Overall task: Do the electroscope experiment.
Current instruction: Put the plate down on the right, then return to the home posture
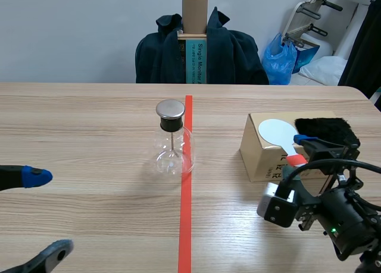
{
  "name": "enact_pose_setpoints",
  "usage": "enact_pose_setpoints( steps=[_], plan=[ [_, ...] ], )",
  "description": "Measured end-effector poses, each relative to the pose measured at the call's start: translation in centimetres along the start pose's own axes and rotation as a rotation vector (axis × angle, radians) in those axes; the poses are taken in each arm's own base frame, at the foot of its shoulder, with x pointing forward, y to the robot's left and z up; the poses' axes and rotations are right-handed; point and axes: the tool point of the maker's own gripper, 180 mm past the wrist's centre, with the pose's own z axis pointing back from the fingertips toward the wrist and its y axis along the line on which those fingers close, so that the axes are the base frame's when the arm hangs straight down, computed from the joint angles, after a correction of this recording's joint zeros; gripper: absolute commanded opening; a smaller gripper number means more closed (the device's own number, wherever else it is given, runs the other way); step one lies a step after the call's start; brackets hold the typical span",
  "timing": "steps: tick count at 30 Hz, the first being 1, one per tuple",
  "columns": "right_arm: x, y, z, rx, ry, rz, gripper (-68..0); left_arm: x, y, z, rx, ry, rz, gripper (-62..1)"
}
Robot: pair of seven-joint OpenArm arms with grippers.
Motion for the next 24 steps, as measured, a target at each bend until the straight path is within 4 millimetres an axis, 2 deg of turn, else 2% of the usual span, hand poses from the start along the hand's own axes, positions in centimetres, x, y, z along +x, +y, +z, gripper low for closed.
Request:
enact_pose_setpoints(
  steps=[4, 8, 10, 15, 18, 21, 24],
  plan=[
    [0.1, 0.0, 0.0, 0.001, -0.006, 0.001, -27.2, 1.6, -1.5, 1.0, -0.015, -0.001, 0.011, 1.4],
    [0.3, 0.0, 0.4, 0.007, -0.059, -0.011, -27.3, 2.0, -3.3, 1.4, -0.039, 0.004, 0.048, 1.4],
    [-0.1, 0.3, 1.3, 0.028, -0.083, -0.011, -27.3, 2.2, -3.6, 1.5, -0.041, 0.005, 0.055, 1.4],
    [-2.0, 2.1, 5.6, 0.131, -0.125, -0.075, -27.3, 2.6, -3.1, 1.5, -0.025, -0.011, 0.060, 1.4],
    [-3.6, 2.3, 8.2, 0.171, -0.121, -0.152, -27.3, 2.5, -3.0, 1.4, -0.022, -0.005, 0.064, 1.4],
    [-5.7, 1.4, 9.7, 0.168, -0.077, -0.252, -27.3, 2.8, -1.9, 1.4, 0.035, -0.025, 0.071, 1.4],
    [-7.6, -0.9, 10.2, 0.119, -0.035, -0.363, -27.3, 2.8, -0.4, 1.3, 0.102, -0.021, 0.075, 1.4]
  ],
)
